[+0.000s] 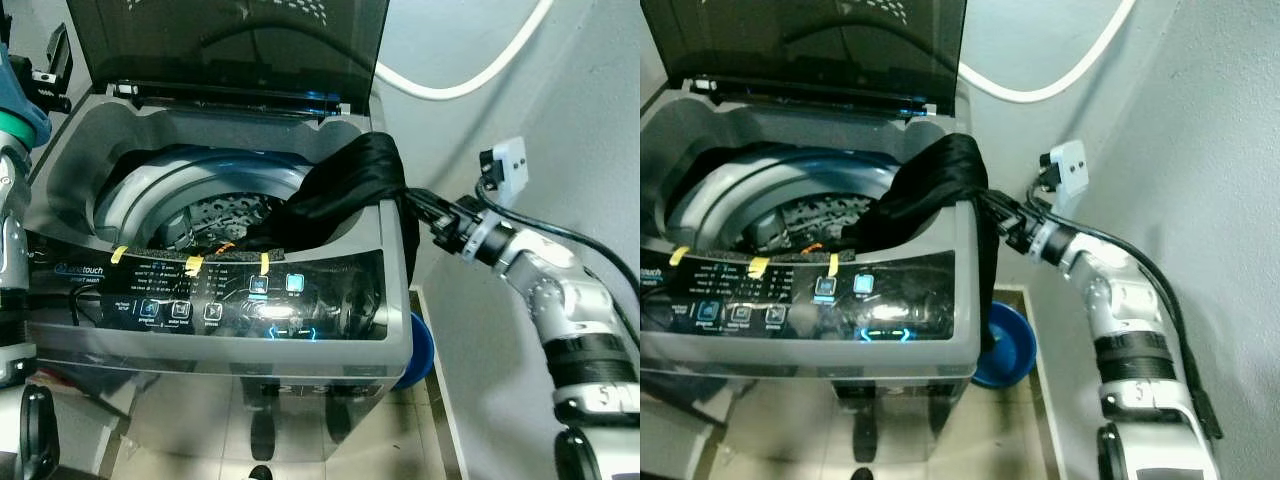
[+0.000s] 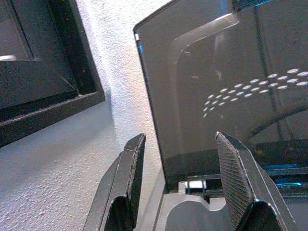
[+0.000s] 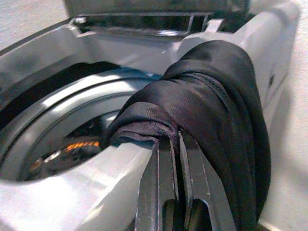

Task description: Clothes washing

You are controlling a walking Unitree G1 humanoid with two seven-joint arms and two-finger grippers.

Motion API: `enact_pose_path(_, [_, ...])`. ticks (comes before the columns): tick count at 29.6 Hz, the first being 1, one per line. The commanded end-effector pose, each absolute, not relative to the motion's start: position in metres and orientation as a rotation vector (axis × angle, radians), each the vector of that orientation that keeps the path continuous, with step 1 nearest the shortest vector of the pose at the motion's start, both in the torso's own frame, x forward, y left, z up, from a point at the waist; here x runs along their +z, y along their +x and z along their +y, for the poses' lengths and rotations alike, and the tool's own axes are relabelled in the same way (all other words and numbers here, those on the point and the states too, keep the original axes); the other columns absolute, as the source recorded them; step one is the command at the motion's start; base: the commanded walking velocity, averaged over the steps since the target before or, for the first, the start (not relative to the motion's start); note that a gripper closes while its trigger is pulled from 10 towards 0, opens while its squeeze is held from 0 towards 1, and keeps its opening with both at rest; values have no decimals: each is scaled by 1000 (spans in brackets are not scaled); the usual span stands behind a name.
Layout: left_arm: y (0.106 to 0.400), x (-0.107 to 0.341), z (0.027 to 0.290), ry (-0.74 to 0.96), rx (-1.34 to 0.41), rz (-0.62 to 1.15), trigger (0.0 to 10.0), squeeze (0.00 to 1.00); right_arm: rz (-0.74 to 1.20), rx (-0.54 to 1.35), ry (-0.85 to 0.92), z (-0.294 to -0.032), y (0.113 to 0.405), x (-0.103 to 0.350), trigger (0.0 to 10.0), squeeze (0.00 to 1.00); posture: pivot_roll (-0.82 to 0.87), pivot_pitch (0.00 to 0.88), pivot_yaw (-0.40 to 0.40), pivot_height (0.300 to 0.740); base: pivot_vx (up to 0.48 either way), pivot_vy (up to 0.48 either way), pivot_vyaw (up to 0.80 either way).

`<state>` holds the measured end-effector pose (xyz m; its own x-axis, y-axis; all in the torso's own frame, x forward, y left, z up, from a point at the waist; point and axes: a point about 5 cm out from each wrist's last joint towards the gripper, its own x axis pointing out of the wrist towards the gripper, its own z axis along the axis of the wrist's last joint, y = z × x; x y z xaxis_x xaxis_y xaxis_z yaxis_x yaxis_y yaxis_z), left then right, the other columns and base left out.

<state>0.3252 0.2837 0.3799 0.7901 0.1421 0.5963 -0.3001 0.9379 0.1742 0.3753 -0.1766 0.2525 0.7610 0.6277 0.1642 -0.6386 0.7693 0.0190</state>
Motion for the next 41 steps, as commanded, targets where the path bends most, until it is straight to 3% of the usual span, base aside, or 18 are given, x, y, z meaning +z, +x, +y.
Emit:
enact_pose_path(1, [324,378,286,261,253,-611,10000,0,-201,608,43,-177,381,264,0,0,84,173,11,740,0,0,0])
enact_pose_path(4, [325,377,286,255,253,-610,10000,0,-275,565,11,-167,387,287,0,0,72,172,12,740,0,0,0])
enact_pose_path(7, [329,375,281,234,244,-612,10000,0,-438,592,-102,-122,392,348,0,0,55,164,5,740,0,0,0])
enact_pose_path(8, [329,375,281,234,244,-612,10000,0,-438,592,-102,-122,392,348,0,0,55,164,5,740,0,0,0])
enact_pose_path(9, [330,375,279,227,239,-614,10000,0,-508,647,-96,-102,387,371,10000,0,49,160,2,740,0,0,0])
enact_pose_path(10, [330,375,279,227,239,-614,10000,0,-508,647,-96,-102,387,371,10000,0,49,160,2,740,0,0,0])
enact_pose_path(12, [331,373,277,218,235,-616,10000,0,-624,769,-48,-69,372,404,10000,0,46,158,-5,740,0,0,0])
enact_pose_path(14, [331,373,277,218,235,-616,10000,0,-624,769,-48,-69,372,404,10000,0,46,158,-5,740,0,0,0])
enact_pose_path(17, [331,371,276,208,235,-616,10000,0,-792,1173,183,-4,319,454,10000,0,49,159,-15,740,0,0,0])
enact_pose_path(19, [331,371,276,207,236,-616,10000,0,-798,1284,241,11,305,459,10000,0,44,160,-13,740,0,0,0])
enact_pose_path(27, [335,370,272,201,218,-611,10000,0,-740,1290,196,79,289,456,10000,0,36,163,-8,740,0,0,0])
enact_pose_path(29, [336,370,268,199,206,-612,10000,0,-700,1295,155,97,290,440,10000,0,37,165,-11,740,0,0,0])
enact_pose_path(30, [336,370,268,198,204,-613,10000,0,-668,1278,24,103,295,421,10000,0,38,171,-13,740,0,0,0])
enact_pose_path(32, [336,370,268,198,204,-613,10000,0,-668,1278,24,103,295,421,10000,0,38,171,-13,740,0,0,0])
enact_pose_path(34, [335,369,269,198,207,-611,10000,0,-557,1212,-297,110,313,364,10000,0,35,177,-14,740,0,0,0])
enact_pose_path(35, [335,369,269,198,207,-611,10000,0,-557,1212,-297,110,313,364,10000,0,35,177,-14,740,0,0,0])
enact_pose_path(36, [335,369,269,199,209,-609,10000,0,-496,1192,-449,111,319,334,10000,0,35,177,-14,740,0,0,0])
enact_pose_path(41, [334,369,269,200,209,-608,10000,0,-377,1172,-659,103,328,281,10000,0,46,184,-13,740,0,0,0])
